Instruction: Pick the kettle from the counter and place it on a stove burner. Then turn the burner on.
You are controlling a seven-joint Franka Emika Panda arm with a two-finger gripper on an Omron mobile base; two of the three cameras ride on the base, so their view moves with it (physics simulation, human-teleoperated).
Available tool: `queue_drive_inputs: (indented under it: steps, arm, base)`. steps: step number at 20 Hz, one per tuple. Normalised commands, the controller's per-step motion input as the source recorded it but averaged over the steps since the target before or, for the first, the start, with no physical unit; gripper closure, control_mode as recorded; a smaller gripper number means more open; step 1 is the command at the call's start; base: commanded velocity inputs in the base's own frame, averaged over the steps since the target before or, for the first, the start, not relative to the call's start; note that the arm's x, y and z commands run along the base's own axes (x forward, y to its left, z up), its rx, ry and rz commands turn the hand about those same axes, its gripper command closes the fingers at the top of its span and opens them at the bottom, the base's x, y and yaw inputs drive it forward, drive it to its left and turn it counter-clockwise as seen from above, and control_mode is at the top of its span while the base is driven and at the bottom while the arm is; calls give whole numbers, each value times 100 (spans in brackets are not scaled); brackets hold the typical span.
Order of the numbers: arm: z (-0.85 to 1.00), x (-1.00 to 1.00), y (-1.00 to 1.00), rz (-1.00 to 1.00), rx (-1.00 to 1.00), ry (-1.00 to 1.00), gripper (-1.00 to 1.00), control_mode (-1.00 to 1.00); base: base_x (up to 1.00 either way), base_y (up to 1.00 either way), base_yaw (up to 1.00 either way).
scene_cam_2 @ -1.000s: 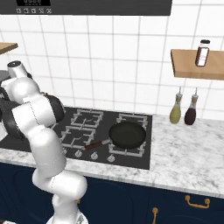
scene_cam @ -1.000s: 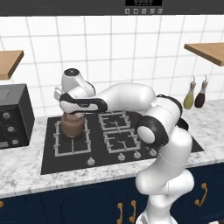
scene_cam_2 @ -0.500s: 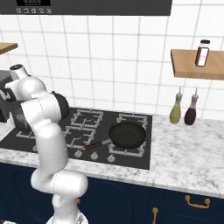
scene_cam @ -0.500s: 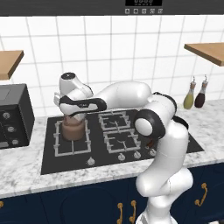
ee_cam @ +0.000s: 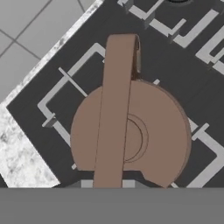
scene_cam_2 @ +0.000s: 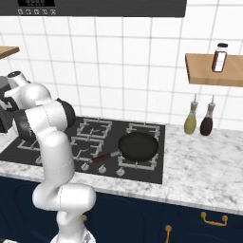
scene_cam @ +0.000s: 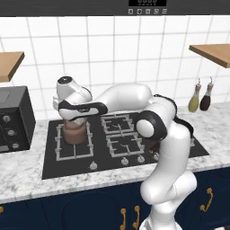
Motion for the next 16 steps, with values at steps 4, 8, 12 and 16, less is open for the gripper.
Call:
queue_drive_inputs:
  steps: [4, 8, 12, 16]
  arm:
    - [0, 0, 0, 0, 0, 0, -100, -100]
    - [3, 1, 0, 0, 0, 0, -100, -100]
    - [23, 5, 0, 0, 0, 0, -100, -100]
    - [63, -12, -7, 0, 0, -2, -100, -100]
  base:
    - [0, 0, 0]
    - [0, 0, 0]
    - [0, 0, 0]
    - [0, 0, 0]
